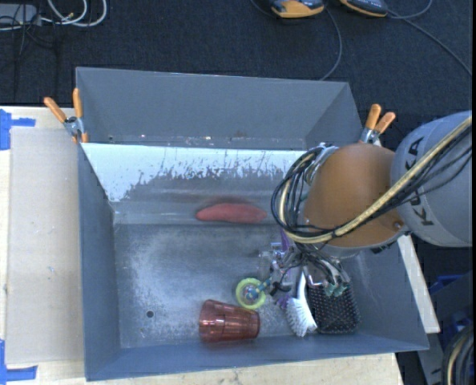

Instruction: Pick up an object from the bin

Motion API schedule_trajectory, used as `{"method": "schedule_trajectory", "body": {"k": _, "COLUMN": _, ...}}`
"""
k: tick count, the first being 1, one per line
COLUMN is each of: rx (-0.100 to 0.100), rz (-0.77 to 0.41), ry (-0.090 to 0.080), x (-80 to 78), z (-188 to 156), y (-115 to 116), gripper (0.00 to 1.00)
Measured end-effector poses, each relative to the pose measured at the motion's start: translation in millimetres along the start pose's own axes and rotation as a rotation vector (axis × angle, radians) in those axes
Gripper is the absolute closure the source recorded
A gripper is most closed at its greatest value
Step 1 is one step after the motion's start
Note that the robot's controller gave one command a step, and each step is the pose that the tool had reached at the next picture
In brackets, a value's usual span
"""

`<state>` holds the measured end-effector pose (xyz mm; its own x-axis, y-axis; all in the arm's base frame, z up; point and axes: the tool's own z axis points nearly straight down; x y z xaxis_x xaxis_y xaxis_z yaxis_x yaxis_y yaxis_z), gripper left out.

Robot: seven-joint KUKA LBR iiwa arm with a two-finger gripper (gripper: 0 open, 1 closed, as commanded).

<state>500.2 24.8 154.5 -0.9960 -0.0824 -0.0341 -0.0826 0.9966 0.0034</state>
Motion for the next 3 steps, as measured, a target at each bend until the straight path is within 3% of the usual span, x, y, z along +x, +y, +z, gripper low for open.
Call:
{"method": "schedule_trajectory", "body": {"k": 1, "rx": -0.001, "rz": -0.008, "ry": 0.012, "x": -5.6, "z": -3.5, "y": 2.9, "gripper": 1.00}}
{"method": "schedule_trajectory", "body": {"k": 3, "rx": 0.000, "rz": -0.028, "ry": 0.006, "x": -9.0, "z": -0.2, "y": 6.3, "gripper": 1.00}}
